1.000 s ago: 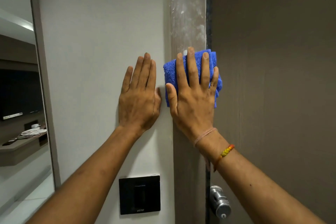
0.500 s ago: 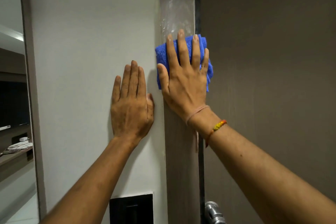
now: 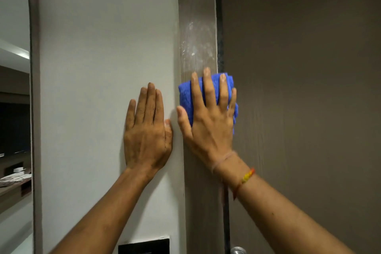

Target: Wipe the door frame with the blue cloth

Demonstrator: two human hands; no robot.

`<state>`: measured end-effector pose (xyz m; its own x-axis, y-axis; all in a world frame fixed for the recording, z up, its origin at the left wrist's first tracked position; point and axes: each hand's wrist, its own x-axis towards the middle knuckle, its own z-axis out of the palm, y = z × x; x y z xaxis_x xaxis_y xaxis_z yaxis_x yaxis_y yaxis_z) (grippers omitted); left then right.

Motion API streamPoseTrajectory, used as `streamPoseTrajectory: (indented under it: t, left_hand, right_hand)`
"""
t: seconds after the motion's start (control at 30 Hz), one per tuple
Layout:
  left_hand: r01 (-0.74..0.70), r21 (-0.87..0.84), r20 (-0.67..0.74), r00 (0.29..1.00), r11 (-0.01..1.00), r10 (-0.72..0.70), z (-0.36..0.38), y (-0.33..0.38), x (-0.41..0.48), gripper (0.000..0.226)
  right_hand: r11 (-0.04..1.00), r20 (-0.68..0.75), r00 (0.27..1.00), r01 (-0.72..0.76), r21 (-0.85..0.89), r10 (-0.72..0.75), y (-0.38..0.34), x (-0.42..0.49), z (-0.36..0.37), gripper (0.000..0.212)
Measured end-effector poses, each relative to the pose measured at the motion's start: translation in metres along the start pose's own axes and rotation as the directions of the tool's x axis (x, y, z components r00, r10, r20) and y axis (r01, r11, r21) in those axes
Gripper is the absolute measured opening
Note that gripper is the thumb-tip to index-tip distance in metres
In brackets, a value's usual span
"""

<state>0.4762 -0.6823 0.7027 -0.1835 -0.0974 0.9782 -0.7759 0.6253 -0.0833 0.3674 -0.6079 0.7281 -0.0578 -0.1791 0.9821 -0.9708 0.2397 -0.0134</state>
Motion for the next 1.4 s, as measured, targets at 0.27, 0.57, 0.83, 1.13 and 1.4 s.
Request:
streamPoseTrajectory:
  t: [0.27,0.57,0.83,1.13,1.4]
  left_hand:
    - [0.012,0.007,-0.043,0.999,1.0,-0.012,-0.005,-0.01,0.056,0.063]
    - [0.026,0.012,-0.052,0.998,1.0,-0.025,-0.004,-0.007,0.056,0.062]
    - [0.016,0.027,-0.058,0.998,1.0,-0.014,-0.004,-0.01,0.056,0.061]
    - [0.022,0.036,-0.068,0.997,0.999,-0.019,-0.004,-0.008,0.055,0.061]
    - [0.015,0.045,-0.073,0.997,0.999,-0.012,-0.003,-0.01,0.055,0.06]
  right_hand:
    - [0.997,-0.074,0.995,-0.06,0.041,0.063,-0.006,0.032,0.004,0.067]
    - [1.0,-0.055,0.998,0.027,0.007,-0.027,0.002,0.043,-0.002,0.066]
    - [0.999,-0.114,0.993,-0.004,0.034,0.007,-0.005,0.073,-0.001,0.066]
    - [0.994,-0.053,0.993,0.108,-0.019,-0.109,0.007,0.1,-0.015,0.066]
    - [0.997,-0.119,0.991,0.071,0.016,-0.068,-0.001,0.112,-0.01,0.066]
